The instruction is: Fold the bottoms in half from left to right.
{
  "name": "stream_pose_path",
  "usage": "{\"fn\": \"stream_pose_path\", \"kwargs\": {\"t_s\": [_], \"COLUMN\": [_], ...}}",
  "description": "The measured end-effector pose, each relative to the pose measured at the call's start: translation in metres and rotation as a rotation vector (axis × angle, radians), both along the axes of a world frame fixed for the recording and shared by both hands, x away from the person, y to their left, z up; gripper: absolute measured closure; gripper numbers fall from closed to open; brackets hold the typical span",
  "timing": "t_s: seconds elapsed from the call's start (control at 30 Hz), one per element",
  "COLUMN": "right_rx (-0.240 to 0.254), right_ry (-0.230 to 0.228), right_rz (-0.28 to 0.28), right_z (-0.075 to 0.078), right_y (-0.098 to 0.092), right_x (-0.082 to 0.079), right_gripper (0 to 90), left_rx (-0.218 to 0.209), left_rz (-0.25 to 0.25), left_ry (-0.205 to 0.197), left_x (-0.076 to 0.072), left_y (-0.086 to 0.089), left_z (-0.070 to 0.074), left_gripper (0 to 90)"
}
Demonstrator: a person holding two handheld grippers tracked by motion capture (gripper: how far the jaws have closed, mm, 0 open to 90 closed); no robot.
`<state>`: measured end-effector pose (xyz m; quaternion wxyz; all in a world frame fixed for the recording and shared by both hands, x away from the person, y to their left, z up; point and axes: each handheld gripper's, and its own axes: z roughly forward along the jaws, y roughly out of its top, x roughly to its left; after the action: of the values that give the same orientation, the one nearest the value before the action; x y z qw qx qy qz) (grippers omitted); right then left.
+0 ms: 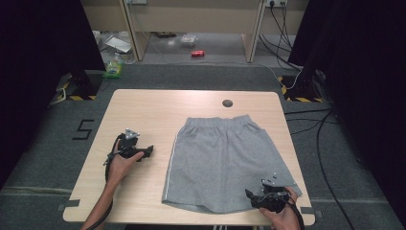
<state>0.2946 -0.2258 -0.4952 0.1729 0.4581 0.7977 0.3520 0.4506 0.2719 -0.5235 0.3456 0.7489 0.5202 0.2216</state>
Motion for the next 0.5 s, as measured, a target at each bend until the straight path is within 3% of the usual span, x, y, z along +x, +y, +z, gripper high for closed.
{"fn": "stream_pose_path", "kwargs": {"t_s": [0.4,0.47,0.5], "right_rx": [0.009,0.009,0.007], "right_ry": [-0.003,-0.005,-0.007], "right_rz": [-0.001,0.0,0.002], "right_z": [0.0007,0.0008,0.0008], "right_y": [0.0021,0.0025,0.0026], "right_x": [-0.0003,0.0,0.0002], "right_gripper": [25.4,25.4,25.4], "left_rx": [-0.013,-0.054,-0.054], "left_rz": [0.006,0.005,0.005], "left_ry": [0.003,0.011,0.011], "left_x": [0.0044,0.0079,0.0079], "left_y": [-0.0014,-0.0034,-0.0034], "left_z": [0.001,0.0021,0.0021], "left_gripper": [14.5,15.2,15.2]}}
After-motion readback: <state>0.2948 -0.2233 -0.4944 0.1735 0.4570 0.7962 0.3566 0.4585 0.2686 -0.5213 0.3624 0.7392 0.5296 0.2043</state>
